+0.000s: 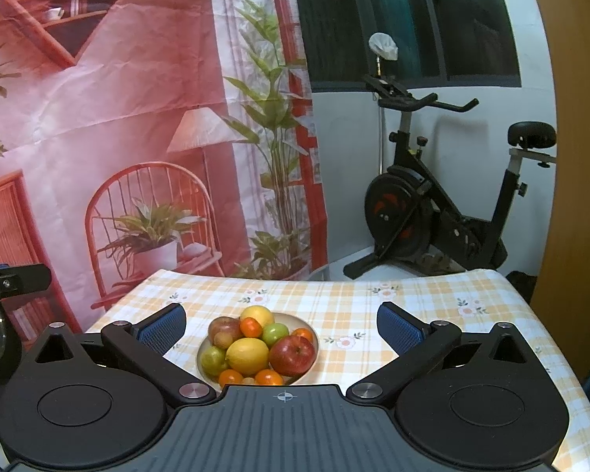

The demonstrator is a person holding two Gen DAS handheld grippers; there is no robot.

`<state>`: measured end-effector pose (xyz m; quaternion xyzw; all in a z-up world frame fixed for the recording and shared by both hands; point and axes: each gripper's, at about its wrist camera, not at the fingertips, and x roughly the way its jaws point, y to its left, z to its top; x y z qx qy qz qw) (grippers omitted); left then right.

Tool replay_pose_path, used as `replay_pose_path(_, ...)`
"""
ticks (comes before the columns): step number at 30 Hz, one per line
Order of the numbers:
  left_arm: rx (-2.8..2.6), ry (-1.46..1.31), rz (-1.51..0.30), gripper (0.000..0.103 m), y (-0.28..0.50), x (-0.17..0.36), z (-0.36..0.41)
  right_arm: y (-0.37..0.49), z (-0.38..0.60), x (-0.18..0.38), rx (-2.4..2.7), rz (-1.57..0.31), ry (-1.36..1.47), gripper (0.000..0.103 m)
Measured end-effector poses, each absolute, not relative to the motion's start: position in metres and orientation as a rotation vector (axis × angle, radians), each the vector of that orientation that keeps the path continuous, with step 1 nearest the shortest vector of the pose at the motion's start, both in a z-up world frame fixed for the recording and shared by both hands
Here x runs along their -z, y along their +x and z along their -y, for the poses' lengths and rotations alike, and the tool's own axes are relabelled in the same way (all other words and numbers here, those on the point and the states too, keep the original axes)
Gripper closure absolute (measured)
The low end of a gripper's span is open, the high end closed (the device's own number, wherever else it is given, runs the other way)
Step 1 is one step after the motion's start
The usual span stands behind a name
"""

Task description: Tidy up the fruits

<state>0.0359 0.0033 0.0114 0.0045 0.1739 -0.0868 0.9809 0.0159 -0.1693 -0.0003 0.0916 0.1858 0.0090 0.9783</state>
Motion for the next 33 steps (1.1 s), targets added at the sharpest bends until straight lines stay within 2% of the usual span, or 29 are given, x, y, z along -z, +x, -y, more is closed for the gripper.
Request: replay_pose_path(33,0.171,0.0,-0.351,0.0,0.0322,-0.0107,-0.0037,0.0175,0.1684,0.0039,-0.023,-0.382,0.187,0.0)
